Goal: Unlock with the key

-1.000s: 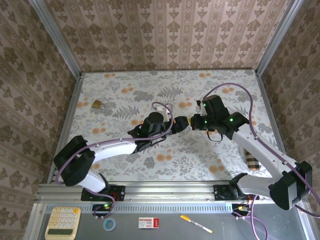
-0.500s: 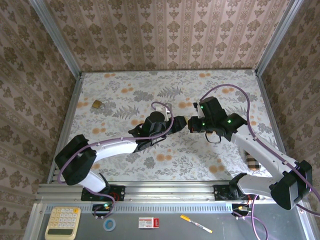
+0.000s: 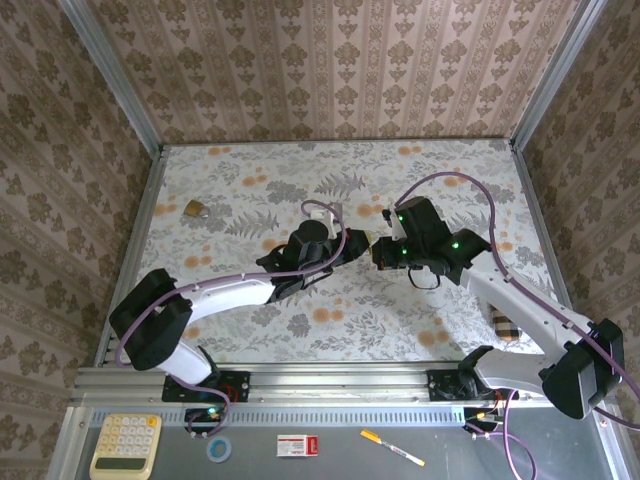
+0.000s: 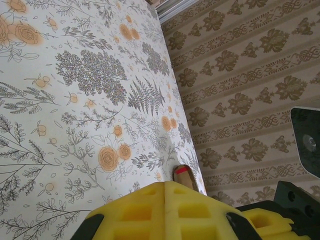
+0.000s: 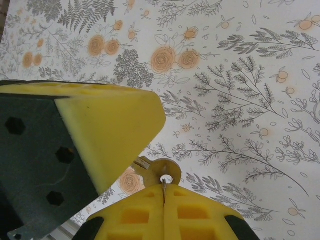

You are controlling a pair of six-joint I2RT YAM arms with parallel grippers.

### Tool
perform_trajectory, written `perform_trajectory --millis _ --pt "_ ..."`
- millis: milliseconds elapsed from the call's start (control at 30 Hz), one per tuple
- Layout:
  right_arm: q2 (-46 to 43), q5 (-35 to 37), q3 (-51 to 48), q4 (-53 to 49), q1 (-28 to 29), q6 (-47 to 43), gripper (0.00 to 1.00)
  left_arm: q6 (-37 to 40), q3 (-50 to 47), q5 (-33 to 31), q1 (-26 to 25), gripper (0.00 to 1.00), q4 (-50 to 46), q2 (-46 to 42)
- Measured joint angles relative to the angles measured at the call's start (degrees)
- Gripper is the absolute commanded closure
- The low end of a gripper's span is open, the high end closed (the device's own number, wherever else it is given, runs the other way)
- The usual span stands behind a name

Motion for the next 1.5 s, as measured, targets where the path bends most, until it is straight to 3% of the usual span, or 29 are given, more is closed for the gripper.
perform_trajectory --millis 67,100,267,400,600,833,967,1200,1500 --pt "-0.24 -1.33 -0.66 1.16 -0.87 0.07 0.97 0.44 -0.17 -0.2 0.07 1.0 -0.09 -0.37" --pt "-0.44 -2.19 -1.07 1.9 -1.31 0.22 0.91 0.72 -0.33 -0.33 0.09 1.0 -0.11 -0.68" --pt "-1.99 -7.04 -2.36 6.56 -4.61 1.53 0.37 3.32 -1.01 -0.85 0.5 1.0 -1.46 -3.93" --pt "-4.94 -11.06 -4.5 12.41 -7.63 2.8 0.25 5.22 -2.47 -1.55 1.84 1.0 -2.08 -6.67" --pt "-8.72 -20.17 -13.14 29.55 -11.72 7.69 0.29 8.7 -6.12 -2.97 3.98 1.0 -1.7 -11.56" --pt "-0.39 -28.63 -19.98 56.15 -10.54 17.77 0.42 12.15 -9.6 -2.64 4.74 1.0 6.64 -16.17" --pt "2.45 -30.36 -20.04 65.88 -8.04 21.24 0.5 12.94 -10.32 -2.45 4.74 1.0 11.87 -17.22" --pt "3.82 -31.76 -20.04 74.73 -6.08 24.26 0.62 13.09 -12.07 -2.51 4.74 1.0 16.76 -17.29" --pt "4.66 -32.2 -20.04 77.31 -5.6 25.35 0.71 13.07 -12.48 -2.78 4.63 1.0 18.95 -17.29"
